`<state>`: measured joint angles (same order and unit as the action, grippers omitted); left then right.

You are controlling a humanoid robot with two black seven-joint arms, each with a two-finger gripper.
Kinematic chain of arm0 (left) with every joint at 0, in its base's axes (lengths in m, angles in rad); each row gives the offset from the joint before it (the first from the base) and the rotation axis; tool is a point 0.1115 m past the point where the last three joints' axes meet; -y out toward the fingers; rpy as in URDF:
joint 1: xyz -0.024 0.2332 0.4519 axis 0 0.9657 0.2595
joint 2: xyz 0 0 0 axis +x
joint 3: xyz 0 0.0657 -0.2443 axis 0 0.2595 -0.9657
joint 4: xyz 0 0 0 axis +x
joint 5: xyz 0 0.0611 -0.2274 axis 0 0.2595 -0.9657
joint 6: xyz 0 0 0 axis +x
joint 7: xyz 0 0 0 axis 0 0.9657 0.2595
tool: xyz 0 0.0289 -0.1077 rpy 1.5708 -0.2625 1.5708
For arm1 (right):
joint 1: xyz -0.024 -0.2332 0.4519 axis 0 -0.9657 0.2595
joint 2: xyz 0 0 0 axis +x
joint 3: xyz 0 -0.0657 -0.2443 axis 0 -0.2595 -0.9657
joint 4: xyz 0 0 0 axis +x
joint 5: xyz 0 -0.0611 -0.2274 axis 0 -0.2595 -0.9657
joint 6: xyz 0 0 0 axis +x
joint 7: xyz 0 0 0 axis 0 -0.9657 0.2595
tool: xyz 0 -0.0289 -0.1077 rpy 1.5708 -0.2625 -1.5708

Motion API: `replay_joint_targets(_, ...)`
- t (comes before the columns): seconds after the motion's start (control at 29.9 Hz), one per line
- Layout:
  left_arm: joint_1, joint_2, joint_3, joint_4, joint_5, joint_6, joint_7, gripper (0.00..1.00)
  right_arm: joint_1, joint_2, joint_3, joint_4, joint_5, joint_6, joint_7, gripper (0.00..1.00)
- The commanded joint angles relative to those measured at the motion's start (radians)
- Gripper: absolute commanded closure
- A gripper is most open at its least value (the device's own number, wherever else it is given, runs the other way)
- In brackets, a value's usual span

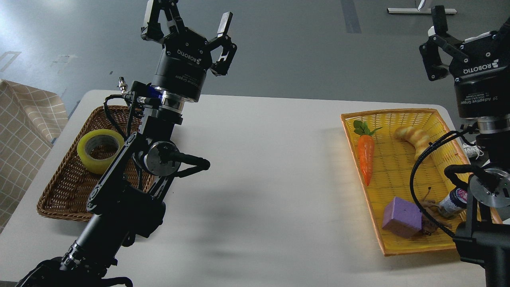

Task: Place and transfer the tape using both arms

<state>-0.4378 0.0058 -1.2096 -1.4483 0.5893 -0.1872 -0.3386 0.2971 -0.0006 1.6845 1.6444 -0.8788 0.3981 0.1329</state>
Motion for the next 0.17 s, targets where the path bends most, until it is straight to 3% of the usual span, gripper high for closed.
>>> replay_joint_targets(0.0, 0.019, 0.003, -0.004, 0.002, 0.004, -0.029, 0.003, 0.02, 0.011, 0.001, -0.022, 0.026, 0.0, -0.021, -0.009, 0.0)
replay_joint_targets(0.13, 0.033, 0.005, -0.045, 0.0, 0.004, -0.029, 0.001, 0.02, 0.065, 0.001, -0.066, 0.031, -0.009, -0.047, -0.016, 0.0)
